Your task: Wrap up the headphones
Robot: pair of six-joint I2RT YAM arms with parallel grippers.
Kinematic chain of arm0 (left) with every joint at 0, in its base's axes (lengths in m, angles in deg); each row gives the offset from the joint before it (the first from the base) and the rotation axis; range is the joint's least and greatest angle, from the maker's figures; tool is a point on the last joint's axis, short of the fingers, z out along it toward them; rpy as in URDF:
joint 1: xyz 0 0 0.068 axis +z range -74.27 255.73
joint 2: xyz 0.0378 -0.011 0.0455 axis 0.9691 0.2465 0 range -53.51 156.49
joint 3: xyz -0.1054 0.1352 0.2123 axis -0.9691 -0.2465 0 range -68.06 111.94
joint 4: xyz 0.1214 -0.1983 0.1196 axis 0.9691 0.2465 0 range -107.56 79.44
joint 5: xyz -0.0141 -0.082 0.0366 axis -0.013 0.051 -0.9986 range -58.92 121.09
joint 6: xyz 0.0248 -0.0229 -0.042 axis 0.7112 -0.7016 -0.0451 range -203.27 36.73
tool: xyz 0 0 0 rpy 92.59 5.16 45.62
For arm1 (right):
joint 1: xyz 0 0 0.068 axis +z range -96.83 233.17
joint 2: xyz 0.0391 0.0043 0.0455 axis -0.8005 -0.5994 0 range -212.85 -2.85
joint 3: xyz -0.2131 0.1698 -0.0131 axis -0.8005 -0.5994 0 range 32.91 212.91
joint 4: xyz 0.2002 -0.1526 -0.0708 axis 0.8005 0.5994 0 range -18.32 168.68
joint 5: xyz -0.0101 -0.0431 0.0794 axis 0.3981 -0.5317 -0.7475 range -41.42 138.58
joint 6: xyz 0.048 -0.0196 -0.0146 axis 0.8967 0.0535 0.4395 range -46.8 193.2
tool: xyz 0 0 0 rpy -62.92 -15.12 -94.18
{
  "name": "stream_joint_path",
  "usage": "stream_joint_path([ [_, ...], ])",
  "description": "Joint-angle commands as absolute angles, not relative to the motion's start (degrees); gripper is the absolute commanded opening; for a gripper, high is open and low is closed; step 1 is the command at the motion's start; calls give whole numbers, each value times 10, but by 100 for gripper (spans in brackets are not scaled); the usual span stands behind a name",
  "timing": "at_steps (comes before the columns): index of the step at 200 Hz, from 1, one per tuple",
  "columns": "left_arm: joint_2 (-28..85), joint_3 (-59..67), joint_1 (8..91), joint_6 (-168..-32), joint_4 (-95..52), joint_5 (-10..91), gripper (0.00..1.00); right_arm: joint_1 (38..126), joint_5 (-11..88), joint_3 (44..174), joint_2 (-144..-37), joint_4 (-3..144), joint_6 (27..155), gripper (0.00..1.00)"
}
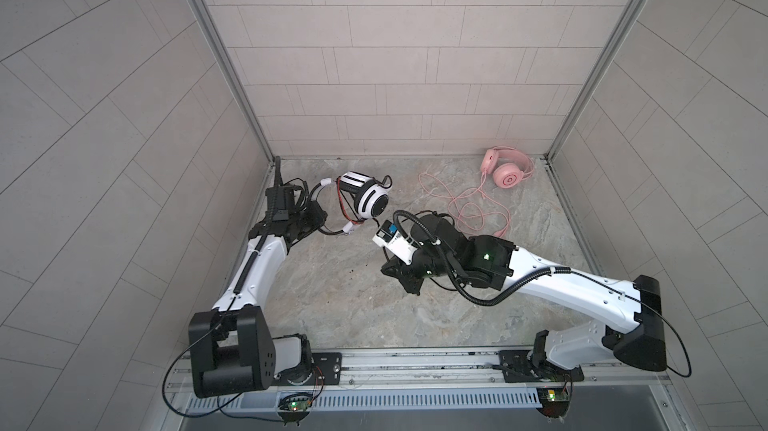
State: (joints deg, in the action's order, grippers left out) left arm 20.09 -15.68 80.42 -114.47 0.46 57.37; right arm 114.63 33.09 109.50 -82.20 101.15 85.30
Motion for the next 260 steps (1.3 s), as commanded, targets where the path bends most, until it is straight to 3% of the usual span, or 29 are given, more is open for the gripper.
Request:
stream_joint_path([
  [1, 186, -126, 788, -1128, 10, 564, 0, 1146, 372, 1129, -787, 1058, 820, 8],
  [101, 198, -99, 759, -1082, 70, 494, 0, 1180, 401, 1253, -793, 1147, 761, 9],
  [174, 217, -69, 701, -1041, 122, 457, 0, 1179, 509, 1318, -816, 1134, 697, 9],
  [212, 228, -56, 657, -1019, 143, 442, 0, 1159, 564, 1351, -835, 1142, 675, 9],
  [260, 238, -45, 625, -999, 149, 474, 0, 1096, 528, 1380, -853, 1142, 673, 9],
])
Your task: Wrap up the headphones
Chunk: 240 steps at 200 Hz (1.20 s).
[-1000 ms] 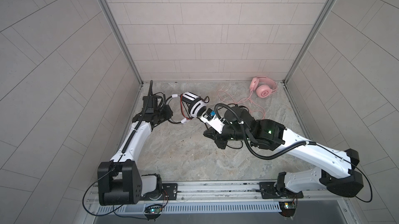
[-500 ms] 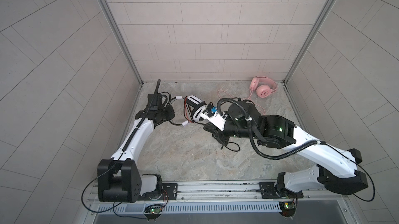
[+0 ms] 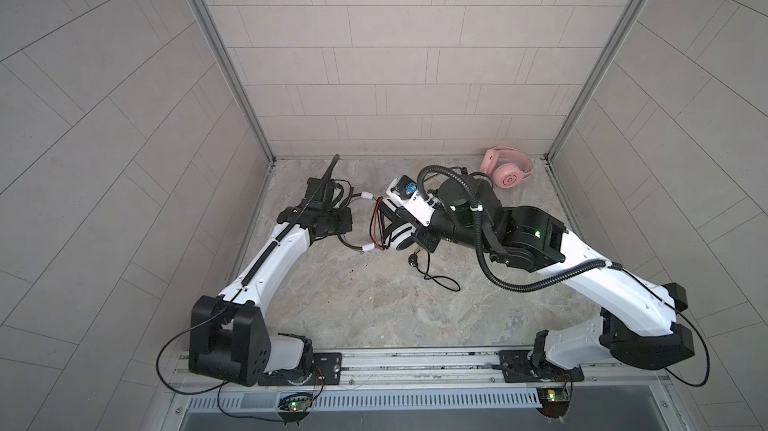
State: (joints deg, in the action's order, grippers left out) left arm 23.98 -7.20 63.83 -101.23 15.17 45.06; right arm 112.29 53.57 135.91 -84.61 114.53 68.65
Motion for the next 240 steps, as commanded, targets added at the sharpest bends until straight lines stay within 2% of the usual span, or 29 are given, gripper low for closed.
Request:
stream_joint_path([
  [1, 238, -46, 624, -998, 148, 476, 0, 1095, 527, 1381, -854, 1142, 673, 9],
  [82, 265, -31, 570, -968, 133, 610, 0, 968, 437, 1348, -901, 1117, 697, 9],
  [117, 248, -29, 564, -945, 132, 621, 0, 892, 297, 1318, -939, 1096, 758, 9],
  [161, 211, -51, 565, -951, 91, 649, 0, 876, 295, 1261, -978, 1077, 764, 10],
  [204, 189, -70, 574, -950, 63, 655, 0, 869, 216, 1208, -972, 1019, 824, 25],
  [240, 182, -75, 587, -958, 62, 625, 0, 848, 208, 1177, -937, 1003, 837, 39],
])
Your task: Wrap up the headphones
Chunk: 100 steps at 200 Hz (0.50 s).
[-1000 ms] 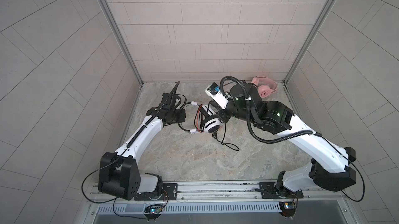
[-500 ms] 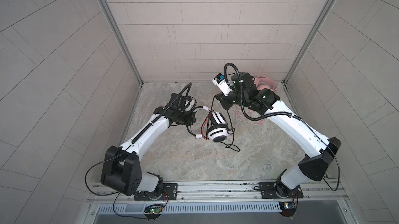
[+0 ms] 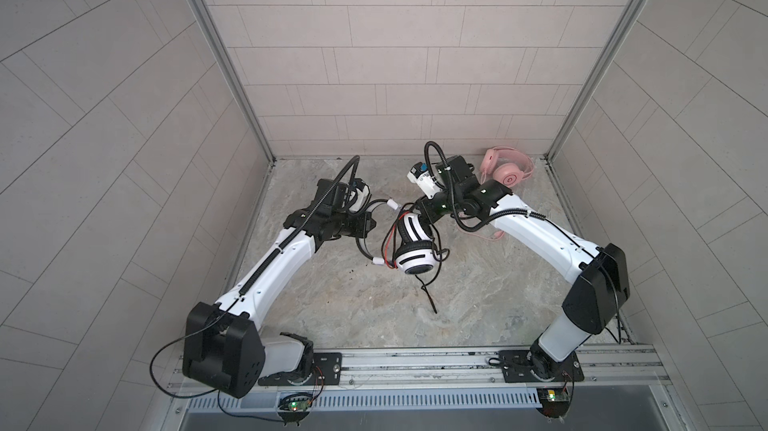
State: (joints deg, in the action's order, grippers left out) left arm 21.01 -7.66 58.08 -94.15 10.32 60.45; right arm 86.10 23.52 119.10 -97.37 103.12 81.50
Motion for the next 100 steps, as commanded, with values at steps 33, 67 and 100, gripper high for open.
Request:
stream_joint_path([
  [33, 184, -73, 597, -959, 70, 610, 0, 826, 209, 1152, -881, 1001, 846, 72],
  [67, 198, -70, 621, -973, 75, 606, 0, 820, 200, 1144, -834, 1004, 852, 79],
  [100, 209, -71, 652, -989, 73, 609, 0, 807, 213, 1092, -791, 999, 849, 80],
])
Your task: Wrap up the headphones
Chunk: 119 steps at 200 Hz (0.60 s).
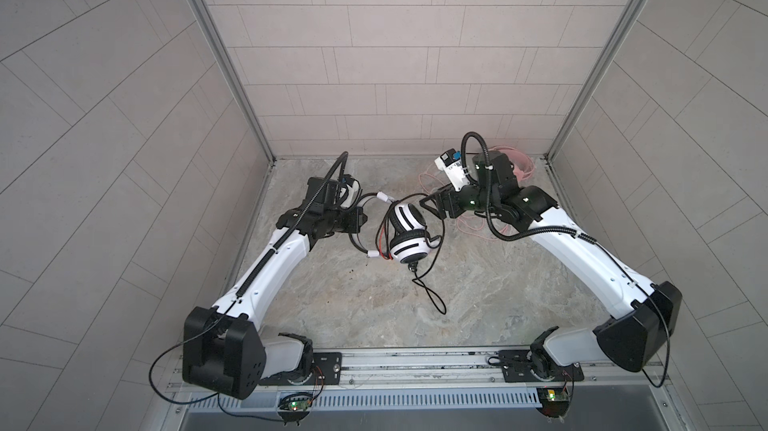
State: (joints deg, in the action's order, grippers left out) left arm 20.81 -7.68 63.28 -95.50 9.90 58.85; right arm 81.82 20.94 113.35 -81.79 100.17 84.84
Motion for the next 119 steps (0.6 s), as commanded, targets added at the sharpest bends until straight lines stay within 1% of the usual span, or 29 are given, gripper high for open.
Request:
stream_joint_path([
  [1, 209, -71, 653, -990, 72, 610, 0, 807, 214, 1088, -790, 998, 849, 79],
  [45, 215, -79, 694, -1016, 50, 632, 0, 794, 211, 963, -738, 957, 874, 80],
  [80, 219, -88, 717, -1036, 30, 654, 0, 794, 181, 845, -718, 869, 920, 80],
  [99, 222, -90, 726, -1047, 19, 671, 0, 803, 165, 788, -710, 818, 946, 81],
  [119, 220, -91, 727, -1046, 20, 664, 0, 821, 164, 756, -701, 792, 961, 81],
])
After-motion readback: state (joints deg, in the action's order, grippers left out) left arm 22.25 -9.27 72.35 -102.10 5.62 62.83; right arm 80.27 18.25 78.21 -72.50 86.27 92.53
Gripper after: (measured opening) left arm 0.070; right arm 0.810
